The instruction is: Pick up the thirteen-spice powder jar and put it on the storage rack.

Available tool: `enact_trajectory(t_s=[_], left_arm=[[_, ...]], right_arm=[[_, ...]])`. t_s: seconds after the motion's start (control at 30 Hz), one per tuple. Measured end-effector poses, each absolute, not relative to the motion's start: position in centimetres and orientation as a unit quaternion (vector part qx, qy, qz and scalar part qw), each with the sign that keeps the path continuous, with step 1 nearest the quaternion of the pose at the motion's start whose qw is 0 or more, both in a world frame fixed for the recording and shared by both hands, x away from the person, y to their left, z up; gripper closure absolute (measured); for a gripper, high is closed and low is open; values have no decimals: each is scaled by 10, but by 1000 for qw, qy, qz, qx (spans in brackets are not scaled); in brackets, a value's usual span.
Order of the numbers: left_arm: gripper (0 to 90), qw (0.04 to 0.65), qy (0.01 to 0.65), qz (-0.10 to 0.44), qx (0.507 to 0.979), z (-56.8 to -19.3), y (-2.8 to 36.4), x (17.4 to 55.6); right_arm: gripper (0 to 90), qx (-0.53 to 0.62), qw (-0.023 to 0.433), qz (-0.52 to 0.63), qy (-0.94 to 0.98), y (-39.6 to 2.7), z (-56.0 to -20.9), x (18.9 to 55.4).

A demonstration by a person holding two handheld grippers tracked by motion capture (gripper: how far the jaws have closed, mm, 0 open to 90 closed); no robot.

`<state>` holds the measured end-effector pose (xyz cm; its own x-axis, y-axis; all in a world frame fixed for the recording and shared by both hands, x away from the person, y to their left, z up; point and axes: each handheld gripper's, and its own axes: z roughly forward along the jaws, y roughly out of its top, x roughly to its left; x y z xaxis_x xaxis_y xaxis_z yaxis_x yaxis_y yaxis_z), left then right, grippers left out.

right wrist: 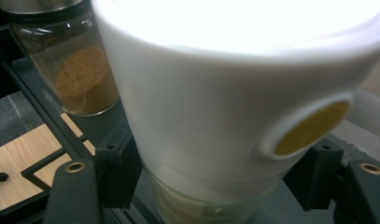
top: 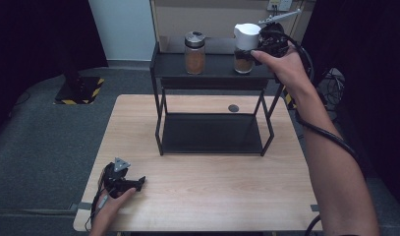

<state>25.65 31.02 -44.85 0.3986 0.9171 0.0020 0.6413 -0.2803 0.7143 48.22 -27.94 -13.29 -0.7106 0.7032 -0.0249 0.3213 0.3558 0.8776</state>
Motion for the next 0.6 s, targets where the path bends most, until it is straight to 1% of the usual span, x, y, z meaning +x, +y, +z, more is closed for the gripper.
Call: enact_trajectory(t_s=[0.23,0.27,0.4,0.6], left_arm=[[0,323,505,213,771,-448,310,257],[0,324,505,213,771,-448,310,257],[0,323,505,213,771,-448,310,257],[0,324,505,213,771,-449,310,257]], right_arm=[[275,325,202,464,799,-279,-134,483],[243,323,207,463,799,-279,-134,481],[179,318,221,455,802,-280,-133,476],[101,312,227,459,801,-290,-131,461]])
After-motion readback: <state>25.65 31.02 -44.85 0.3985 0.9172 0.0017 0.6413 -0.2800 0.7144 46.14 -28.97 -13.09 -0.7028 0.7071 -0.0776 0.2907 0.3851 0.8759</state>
